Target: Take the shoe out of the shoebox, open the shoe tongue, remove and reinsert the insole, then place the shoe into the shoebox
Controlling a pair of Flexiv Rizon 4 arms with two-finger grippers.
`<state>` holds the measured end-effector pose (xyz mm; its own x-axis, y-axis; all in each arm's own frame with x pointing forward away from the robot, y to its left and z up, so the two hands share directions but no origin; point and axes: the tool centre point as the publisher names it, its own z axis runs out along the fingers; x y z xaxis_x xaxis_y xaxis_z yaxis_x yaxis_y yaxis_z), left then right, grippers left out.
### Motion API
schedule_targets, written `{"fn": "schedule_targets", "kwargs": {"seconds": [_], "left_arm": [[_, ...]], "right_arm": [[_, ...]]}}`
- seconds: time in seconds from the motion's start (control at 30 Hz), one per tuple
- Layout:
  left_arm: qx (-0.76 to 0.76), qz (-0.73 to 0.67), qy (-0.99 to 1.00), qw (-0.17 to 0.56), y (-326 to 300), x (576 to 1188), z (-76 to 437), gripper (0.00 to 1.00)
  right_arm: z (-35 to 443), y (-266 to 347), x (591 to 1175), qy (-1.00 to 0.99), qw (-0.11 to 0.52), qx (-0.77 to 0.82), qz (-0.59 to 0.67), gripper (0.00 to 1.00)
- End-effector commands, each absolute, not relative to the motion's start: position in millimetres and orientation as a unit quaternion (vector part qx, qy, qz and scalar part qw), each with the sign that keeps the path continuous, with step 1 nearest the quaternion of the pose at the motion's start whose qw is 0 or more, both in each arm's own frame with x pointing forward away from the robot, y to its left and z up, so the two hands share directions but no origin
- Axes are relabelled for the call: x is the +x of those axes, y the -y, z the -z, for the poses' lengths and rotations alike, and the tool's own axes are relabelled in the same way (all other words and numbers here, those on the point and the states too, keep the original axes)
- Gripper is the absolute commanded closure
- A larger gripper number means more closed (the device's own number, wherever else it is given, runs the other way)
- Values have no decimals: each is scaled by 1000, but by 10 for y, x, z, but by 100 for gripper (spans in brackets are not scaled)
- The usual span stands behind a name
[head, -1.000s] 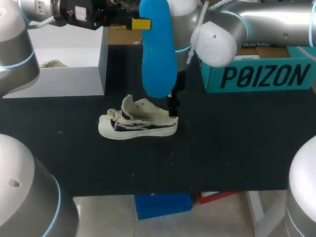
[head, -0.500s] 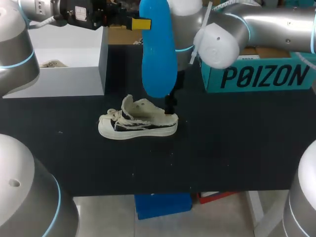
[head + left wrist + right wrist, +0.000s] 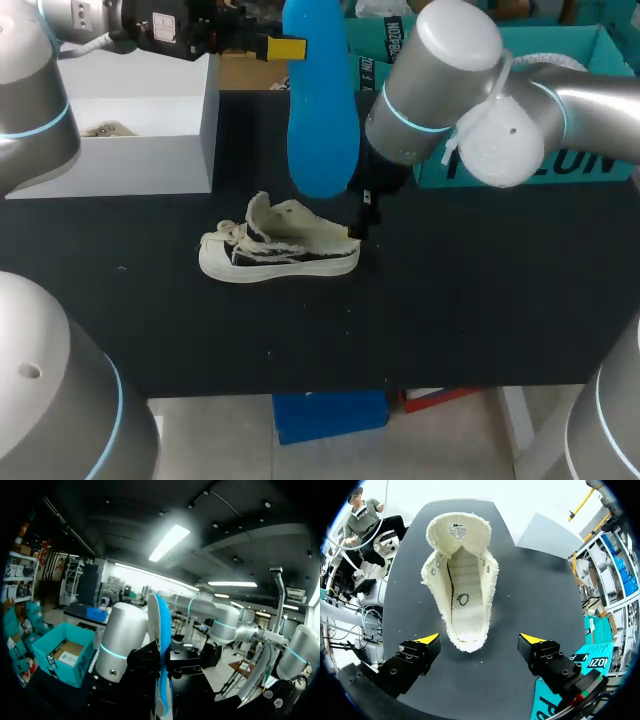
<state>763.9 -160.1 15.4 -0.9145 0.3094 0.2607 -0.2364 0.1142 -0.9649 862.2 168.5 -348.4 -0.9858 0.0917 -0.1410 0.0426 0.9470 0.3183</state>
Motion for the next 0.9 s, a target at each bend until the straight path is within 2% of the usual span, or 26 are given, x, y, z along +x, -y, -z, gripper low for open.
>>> {"fn": "schedule_targets", "kwargs": {"seconds": [0.03,0.37,0.9], "left_arm": [[-25,-666,718,204,1613,7634,-143,100],[-25,-666,718,204,1613,7634,-143,100],[-25,-666,718,204,1613,7634,-143,100]], "right_arm": [[3542,-1612,8589,-956,84,23,-280,0],[3604,-1618,8624,-932,81,15,-353,0],[3790,-1713,8641,-921,71,15,-384,0]]}}
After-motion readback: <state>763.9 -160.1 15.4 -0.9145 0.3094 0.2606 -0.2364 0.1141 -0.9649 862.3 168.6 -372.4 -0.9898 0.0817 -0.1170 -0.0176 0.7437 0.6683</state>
